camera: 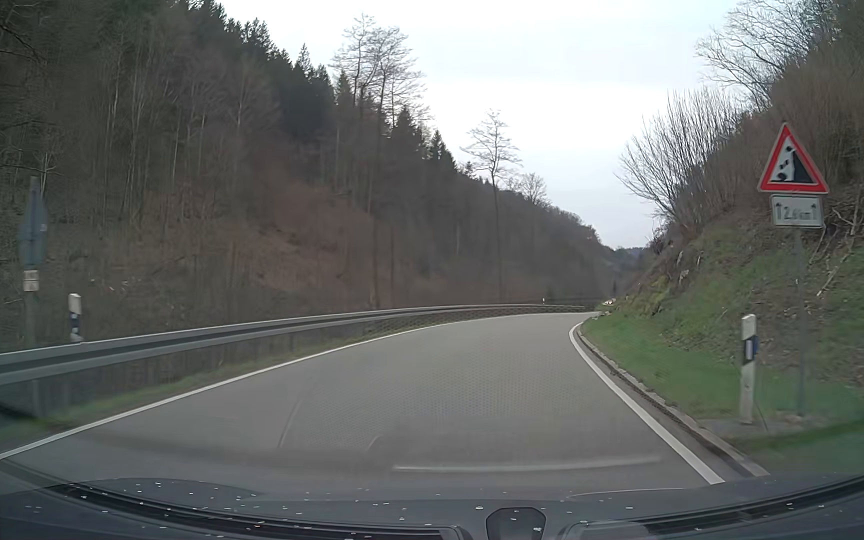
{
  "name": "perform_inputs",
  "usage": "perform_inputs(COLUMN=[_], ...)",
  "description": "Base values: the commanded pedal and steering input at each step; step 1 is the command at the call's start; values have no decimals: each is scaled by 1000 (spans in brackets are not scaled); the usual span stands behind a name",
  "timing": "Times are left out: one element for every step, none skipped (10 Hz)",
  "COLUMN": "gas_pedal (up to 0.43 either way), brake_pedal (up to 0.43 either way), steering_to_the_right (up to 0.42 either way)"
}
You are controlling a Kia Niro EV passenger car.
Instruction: Follow the waypoints while adhering to traffic rules and regulations
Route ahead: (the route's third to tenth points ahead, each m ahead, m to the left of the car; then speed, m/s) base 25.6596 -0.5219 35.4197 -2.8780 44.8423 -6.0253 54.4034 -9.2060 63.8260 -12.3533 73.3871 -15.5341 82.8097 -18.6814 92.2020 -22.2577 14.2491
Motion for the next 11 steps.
perform_inputs(gas_pedal=[0, 0, 0, 0, 47, 87, 87, 110, 157, 157, 189], brake_pedal=[0, 0, 0, 0, 0, 0, 0, 0, 0, 0, 0], steering_to_the_right=[37, 37, 37, 37, 37, 37, 37, 37, 37, 37, 37])
